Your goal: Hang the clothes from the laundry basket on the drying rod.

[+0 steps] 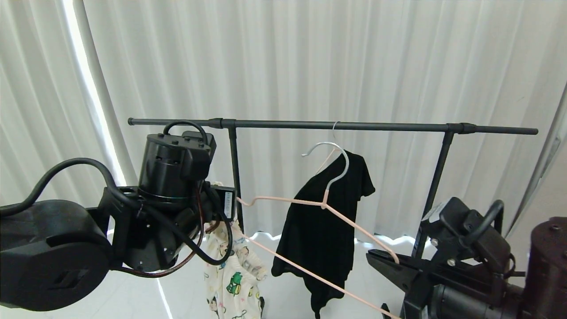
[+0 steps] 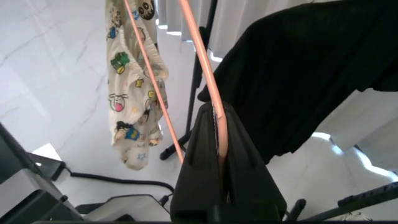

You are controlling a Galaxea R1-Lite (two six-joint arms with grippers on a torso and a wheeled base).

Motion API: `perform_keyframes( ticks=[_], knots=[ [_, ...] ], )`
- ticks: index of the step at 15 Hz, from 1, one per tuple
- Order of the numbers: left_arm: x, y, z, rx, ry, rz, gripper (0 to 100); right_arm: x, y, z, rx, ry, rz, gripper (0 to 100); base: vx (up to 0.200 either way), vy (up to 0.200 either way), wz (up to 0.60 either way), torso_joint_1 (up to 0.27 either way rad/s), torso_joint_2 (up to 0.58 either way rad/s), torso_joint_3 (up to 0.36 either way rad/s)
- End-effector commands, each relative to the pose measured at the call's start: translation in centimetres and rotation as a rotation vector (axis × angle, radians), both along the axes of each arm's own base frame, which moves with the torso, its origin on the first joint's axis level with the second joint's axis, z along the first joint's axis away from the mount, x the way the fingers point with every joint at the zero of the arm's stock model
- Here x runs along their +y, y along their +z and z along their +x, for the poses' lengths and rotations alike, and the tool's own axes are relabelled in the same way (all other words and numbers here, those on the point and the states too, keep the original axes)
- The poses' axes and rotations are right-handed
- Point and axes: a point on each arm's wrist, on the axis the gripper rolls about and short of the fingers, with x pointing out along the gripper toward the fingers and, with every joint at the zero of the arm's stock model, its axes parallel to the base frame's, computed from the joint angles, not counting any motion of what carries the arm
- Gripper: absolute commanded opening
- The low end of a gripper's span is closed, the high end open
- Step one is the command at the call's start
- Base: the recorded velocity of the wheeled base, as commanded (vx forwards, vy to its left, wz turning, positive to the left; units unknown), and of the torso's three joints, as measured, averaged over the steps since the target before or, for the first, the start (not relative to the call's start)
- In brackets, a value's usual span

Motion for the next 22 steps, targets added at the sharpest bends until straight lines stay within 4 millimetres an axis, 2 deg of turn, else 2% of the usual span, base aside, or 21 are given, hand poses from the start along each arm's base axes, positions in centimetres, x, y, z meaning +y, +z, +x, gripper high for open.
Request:
perform_keyframes(
  ticks=[1,6,9,13,15,18,22],
  knots=[
    [0.0,0.4,0.1,-0.012,0.001,-0.007,0,1.2,-0.9,0.8,0.020,-0.011,-0.038,0,0.000,0.000,0.00,0.000,0.00,0.000],
    [0.6,0.4,0.4,-0.027,0.076,0.009,0,2.1,-2.2,1.9,0.025,-0.130,-0.072,0,0.000,0.000,0.00,0.000,0.00,0.000],
    [0.7,0.4,0.4,-0.028,0.081,0.009,0,2.3,-1.2,3.2,0.013,-0.185,-0.024,0,0.000,0.000,0.00,0.000,0.00,0.000],
    [-0.6,1.1,-0.1,-0.049,0.043,-0.029,0,4.9,-1.9,2.6,0.025,-0.117,-0.045,0,0.000,0.000,0.00,0.000,0.00,0.000],
    [-0.8,1.5,-0.6,-0.060,0.022,-0.036,0,6.1,-2.5,2.2,0.028,-0.082,-0.048,0,0.000,0.000,0.00,0.000,0.00,0.000],
    [-1.6,2.2,-2.0,-0.077,-0.034,-0.052,0,7.5,-2.8,2.8,0.025,-0.081,-0.042,0,0.000,0.000,0.00,0.000,0.00,0.000],
    [-3.7,3.2,-4.6,-0.101,-0.163,-0.080,0,9.5,-2.9,3.5,0.021,-0.073,-0.032,0,0.000,0.000,0.00,0.000,0.00,0.000]
  ],
)
